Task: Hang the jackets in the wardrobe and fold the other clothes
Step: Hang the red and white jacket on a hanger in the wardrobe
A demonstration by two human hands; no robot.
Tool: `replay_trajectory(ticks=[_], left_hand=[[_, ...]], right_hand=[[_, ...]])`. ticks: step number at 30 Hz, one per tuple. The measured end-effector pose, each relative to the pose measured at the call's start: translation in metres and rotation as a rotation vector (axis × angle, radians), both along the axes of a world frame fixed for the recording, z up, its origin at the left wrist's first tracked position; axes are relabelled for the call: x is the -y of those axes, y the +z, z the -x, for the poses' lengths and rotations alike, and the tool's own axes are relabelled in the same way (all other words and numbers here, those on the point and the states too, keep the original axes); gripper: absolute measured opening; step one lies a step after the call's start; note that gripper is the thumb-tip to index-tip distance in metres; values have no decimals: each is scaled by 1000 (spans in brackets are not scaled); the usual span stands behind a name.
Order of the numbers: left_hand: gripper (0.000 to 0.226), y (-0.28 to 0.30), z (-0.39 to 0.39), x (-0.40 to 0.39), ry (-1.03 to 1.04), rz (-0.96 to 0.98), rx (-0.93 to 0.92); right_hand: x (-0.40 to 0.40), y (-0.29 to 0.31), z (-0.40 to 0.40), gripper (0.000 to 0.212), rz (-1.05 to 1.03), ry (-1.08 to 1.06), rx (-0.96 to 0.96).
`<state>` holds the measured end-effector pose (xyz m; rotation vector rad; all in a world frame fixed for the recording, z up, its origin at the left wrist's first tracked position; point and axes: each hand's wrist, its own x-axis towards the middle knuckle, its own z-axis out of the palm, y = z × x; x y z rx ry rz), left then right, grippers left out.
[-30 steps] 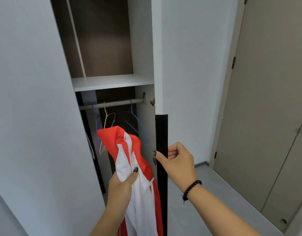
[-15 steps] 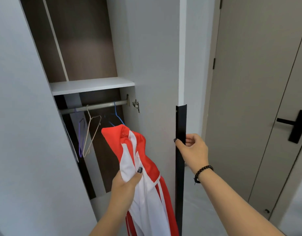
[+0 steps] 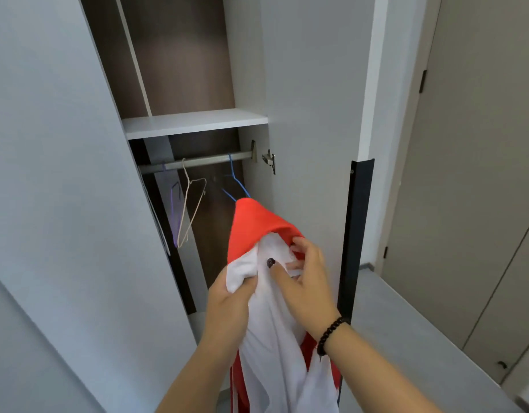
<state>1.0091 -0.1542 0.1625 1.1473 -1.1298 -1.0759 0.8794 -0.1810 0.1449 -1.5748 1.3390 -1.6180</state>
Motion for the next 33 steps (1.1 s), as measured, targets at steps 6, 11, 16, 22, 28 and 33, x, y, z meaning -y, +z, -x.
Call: replay_trajectory(ticks=[6, 11, 16, 22, 28, 33], left_hand=[[37, 9, -20, 20, -41, 74, 5], [40, 20, -52, 46, -172, 155, -3], [58, 22, -94, 86, -32, 248, 127], [32, 2, -153, 140, -24, 308, 508], [8, -18, -200, 193, -60, 143, 576], [21, -12, -223, 219, -111, 76, 469]], right_hand=[[18, -50, -13, 63, -239, -76, -15], [47, -54, -29, 31, -232, -24, -113], [85, -47, -41, 45, -296, 74, 77], [132, -8, -72, 53, -176, 47, 13], [177, 23, -108, 56, -137, 131, -136], [201, 17, -129, 59, -185, 74, -247]])
